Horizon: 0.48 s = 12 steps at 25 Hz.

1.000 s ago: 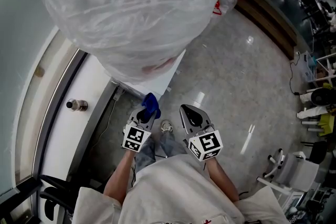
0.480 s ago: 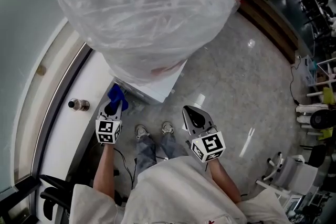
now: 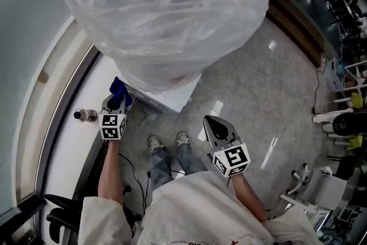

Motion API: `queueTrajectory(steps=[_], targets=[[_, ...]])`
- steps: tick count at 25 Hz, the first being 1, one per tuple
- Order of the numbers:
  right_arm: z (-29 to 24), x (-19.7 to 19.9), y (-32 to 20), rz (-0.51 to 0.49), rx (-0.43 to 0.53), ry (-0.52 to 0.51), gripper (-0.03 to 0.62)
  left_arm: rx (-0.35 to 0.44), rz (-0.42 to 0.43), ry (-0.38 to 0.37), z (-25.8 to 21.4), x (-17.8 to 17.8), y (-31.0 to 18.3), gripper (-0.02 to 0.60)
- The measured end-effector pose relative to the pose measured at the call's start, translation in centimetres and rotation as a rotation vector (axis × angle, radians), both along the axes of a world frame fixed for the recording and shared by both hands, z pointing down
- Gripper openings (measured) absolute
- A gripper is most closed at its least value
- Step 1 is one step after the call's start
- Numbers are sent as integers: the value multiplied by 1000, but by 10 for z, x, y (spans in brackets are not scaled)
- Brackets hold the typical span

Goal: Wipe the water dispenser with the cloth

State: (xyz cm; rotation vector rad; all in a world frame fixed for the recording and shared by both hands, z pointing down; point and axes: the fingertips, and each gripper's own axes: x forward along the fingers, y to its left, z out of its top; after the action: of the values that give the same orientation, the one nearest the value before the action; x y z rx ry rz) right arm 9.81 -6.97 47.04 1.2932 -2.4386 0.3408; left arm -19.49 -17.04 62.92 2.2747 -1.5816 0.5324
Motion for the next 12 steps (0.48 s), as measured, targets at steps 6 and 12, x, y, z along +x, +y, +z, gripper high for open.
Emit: queueTrajectory(steps=[6, 12], targets=[[-1, -2, 0, -2, 3, -10, 15, 15, 63, 34, -6, 42, 18, 78], [2, -3, 1, -7, 0, -21, 15, 40, 139, 93, -21, 99, 48, 78]])
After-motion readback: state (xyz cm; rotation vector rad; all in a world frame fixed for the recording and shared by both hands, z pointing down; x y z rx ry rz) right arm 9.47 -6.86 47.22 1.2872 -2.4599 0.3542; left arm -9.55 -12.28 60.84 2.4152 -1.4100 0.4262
